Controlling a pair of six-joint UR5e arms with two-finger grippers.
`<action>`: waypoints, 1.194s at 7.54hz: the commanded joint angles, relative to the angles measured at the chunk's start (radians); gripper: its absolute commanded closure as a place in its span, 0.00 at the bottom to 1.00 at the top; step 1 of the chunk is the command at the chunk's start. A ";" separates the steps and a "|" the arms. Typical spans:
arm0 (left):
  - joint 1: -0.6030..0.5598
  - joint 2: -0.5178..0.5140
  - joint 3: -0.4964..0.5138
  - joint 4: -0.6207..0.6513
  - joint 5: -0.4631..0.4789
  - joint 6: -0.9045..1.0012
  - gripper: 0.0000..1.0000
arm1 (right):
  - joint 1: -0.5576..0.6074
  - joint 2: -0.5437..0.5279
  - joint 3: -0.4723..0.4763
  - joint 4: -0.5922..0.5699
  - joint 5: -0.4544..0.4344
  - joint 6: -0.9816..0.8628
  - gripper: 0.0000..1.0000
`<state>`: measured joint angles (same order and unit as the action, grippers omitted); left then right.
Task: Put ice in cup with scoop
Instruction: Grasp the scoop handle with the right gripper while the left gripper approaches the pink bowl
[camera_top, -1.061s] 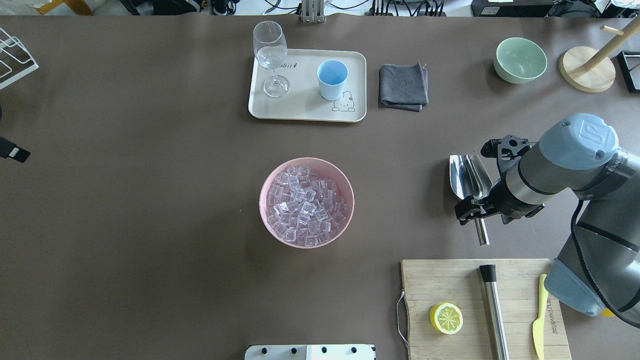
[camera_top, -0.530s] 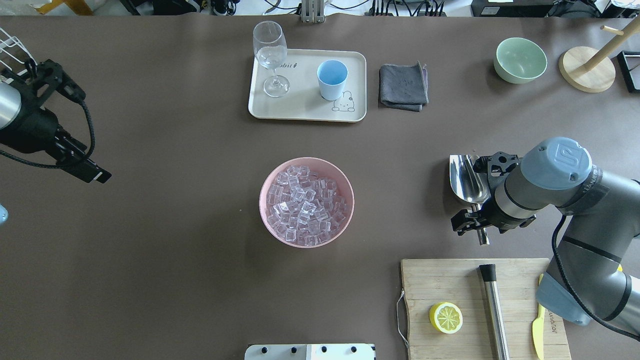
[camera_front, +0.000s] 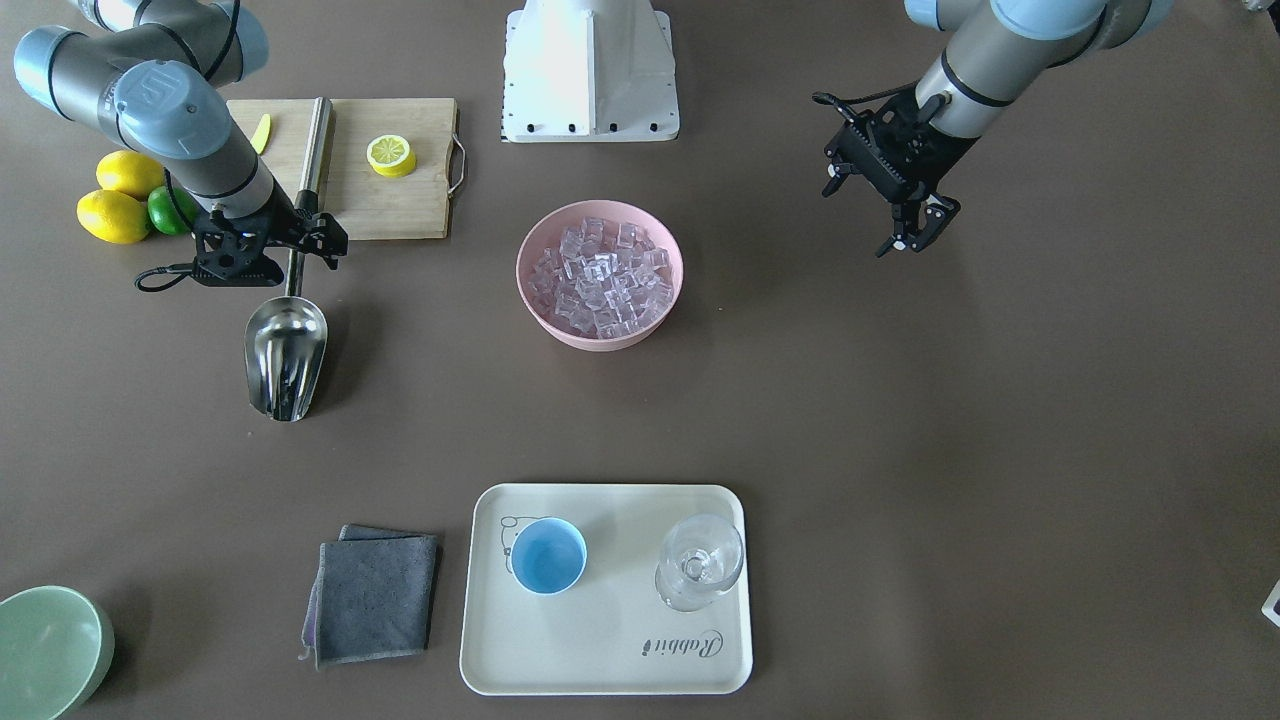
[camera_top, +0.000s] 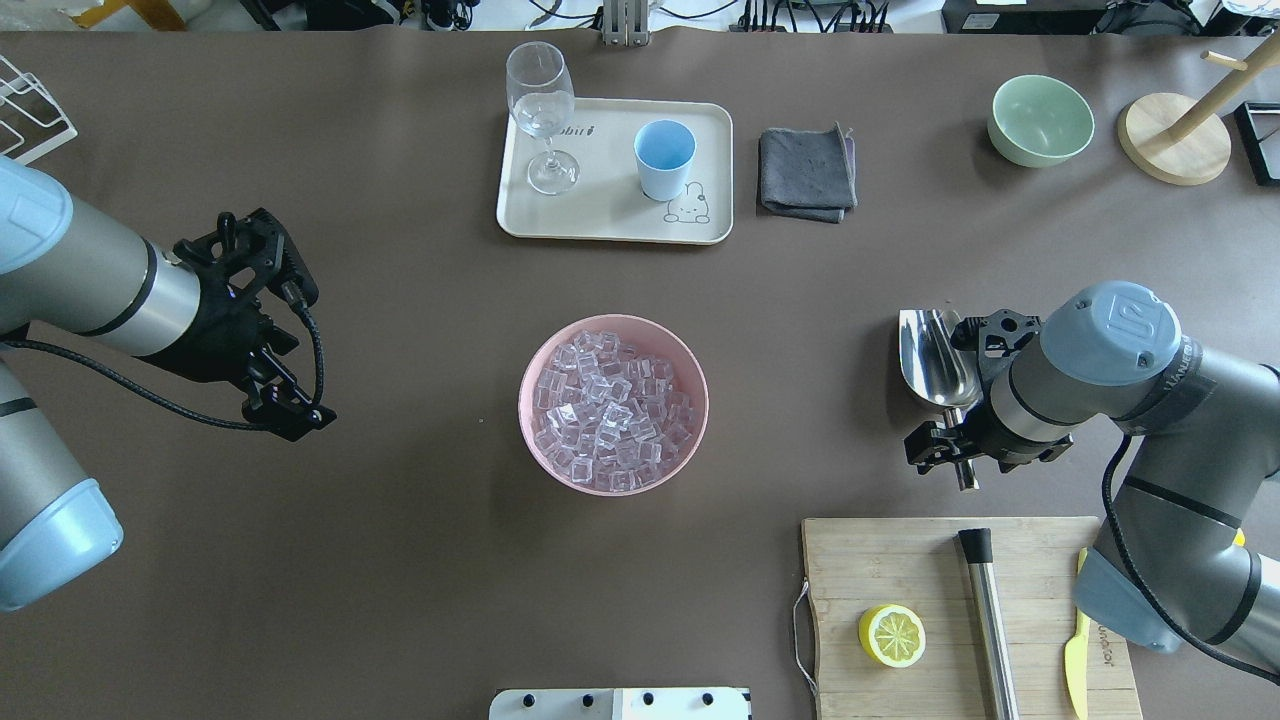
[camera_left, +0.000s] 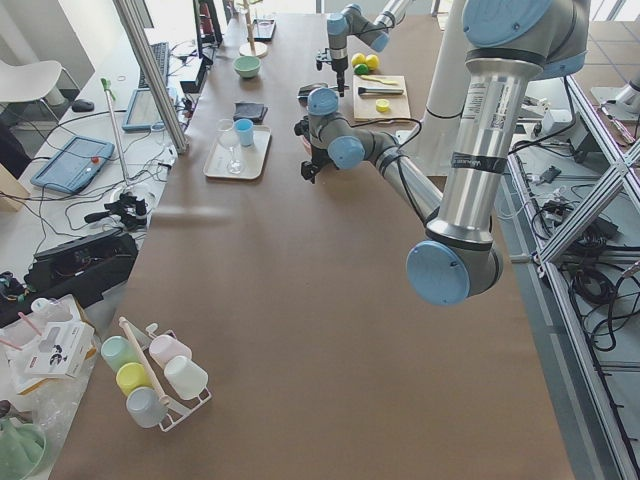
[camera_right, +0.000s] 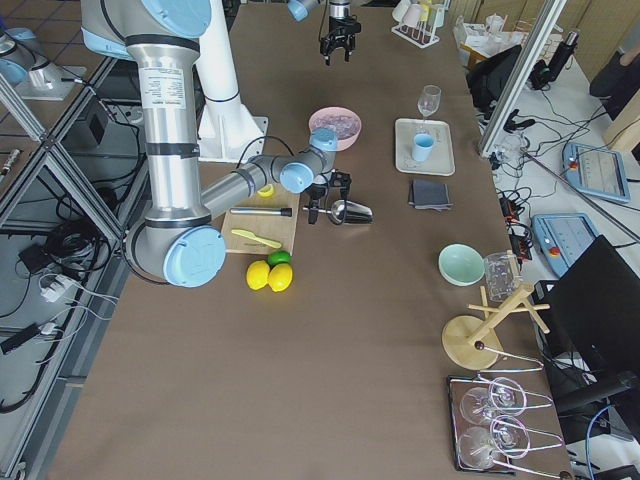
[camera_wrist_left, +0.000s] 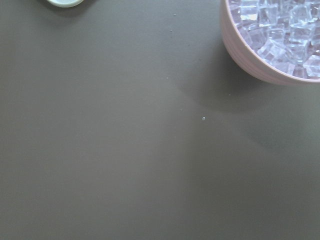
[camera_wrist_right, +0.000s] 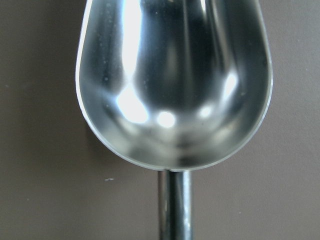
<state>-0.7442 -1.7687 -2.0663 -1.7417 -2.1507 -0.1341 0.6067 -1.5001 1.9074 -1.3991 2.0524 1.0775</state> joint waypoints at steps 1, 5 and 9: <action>0.078 0.001 0.005 -0.088 0.046 0.002 0.02 | -0.004 -0.003 -0.001 0.005 0.002 0.015 0.43; 0.198 0.020 -0.006 -0.203 0.209 0.151 0.02 | -0.005 -0.003 0.004 0.008 0.008 0.055 1.00; 0.267 0.037 0.008 -0.290 0.391 0.329 0.02 | 0.004 -0.002 0.048 -0.006 0.026 -0.012 1.00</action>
<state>-0.5252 -1.7375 -2.0609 -1.9909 -1.8492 0.1795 0.6015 -1.4991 1.9220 -1.3918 2.0703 1.1166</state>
